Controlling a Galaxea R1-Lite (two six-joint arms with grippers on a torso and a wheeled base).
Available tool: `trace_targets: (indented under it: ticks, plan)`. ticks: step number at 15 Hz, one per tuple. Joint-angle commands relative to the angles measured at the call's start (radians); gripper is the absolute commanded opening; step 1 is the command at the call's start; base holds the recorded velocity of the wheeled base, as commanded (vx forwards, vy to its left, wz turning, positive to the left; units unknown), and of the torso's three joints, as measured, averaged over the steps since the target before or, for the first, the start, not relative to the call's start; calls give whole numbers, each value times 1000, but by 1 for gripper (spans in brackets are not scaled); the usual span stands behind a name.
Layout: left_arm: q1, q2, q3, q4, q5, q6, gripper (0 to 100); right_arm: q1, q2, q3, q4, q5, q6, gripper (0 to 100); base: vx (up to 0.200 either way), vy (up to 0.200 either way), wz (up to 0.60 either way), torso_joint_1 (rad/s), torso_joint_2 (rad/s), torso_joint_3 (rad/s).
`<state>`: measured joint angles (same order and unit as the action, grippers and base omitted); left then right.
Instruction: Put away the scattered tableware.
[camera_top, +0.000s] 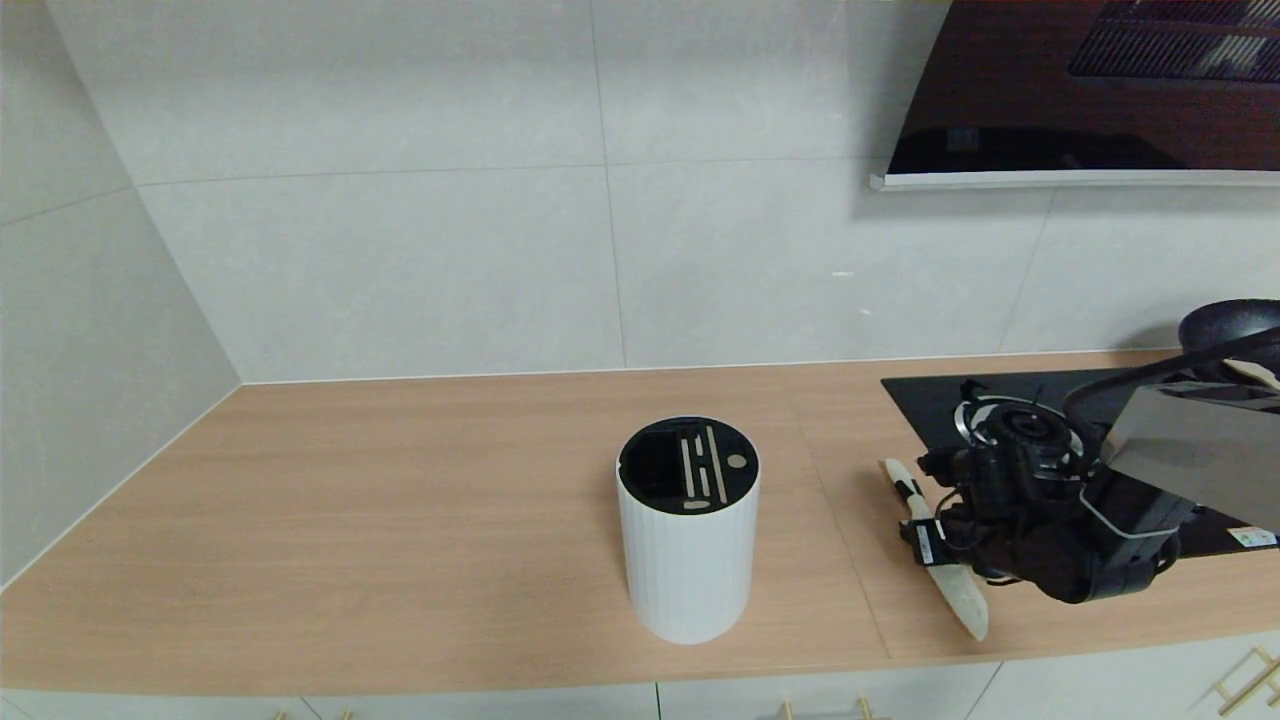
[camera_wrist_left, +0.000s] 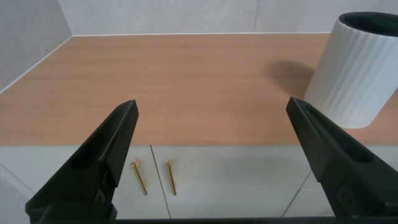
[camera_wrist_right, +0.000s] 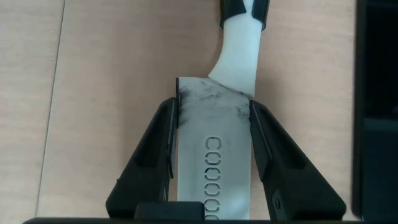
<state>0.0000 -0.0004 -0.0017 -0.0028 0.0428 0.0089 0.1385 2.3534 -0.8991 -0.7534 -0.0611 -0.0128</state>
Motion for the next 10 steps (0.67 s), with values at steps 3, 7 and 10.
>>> trace_targets:
  ticks: [3, 7, 10]
  plan:
    - [-3, 19, -176, 20, -38, 19, 100, 59, -330, 92, 0, 6, 2, 0, 0, 0, 0, 0, 0, 0]
    - [-11, 536, -601, 84, -320, 6, 100, 199, -543, -17, 146, -3, 2, 0, 0, 0, 0, 0, 0, 0]
    - [-98, 909, -765, 72, -434, -37, 100, 306, -625, -53, 209, -6, 2, 0, 0, 0, 0, 0, 0, 0]
